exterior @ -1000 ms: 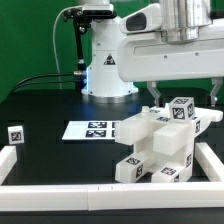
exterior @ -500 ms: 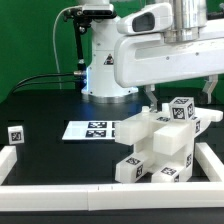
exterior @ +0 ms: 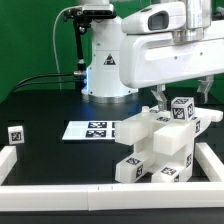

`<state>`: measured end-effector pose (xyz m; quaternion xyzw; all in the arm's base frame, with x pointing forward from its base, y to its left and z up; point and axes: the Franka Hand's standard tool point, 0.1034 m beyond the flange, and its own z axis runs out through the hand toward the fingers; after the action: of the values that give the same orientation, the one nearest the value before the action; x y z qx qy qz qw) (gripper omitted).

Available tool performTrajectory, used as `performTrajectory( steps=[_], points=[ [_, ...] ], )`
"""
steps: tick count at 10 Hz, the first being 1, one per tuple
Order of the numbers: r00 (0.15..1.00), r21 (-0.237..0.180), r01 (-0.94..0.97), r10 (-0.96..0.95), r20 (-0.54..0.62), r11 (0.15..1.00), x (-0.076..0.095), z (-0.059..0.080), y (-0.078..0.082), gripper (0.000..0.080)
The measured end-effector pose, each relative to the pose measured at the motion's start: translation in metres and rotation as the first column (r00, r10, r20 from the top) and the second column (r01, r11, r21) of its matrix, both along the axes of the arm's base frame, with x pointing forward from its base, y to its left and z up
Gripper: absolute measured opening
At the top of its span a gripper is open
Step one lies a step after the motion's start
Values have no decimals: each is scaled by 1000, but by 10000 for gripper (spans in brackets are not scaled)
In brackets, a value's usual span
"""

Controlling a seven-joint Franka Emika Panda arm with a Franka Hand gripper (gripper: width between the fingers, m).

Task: Assemble chair

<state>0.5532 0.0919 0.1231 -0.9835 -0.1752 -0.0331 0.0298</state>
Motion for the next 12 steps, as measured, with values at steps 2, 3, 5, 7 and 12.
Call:
performTrajectory(
  steps=[2,3,5,7,12],
  points=[
    [999,3,44,-44,-1,999,1,1,0,374],
    [993,7,117,-117,-7,993,1,0,0,277],
    [968,13,252,-252,-19,968,1,0,0,278],
    [914,18,406,-405,-33,914,1,0,0,278],
    [503,29,864,-858,-106,503,2,0,3,281]
  ],
)
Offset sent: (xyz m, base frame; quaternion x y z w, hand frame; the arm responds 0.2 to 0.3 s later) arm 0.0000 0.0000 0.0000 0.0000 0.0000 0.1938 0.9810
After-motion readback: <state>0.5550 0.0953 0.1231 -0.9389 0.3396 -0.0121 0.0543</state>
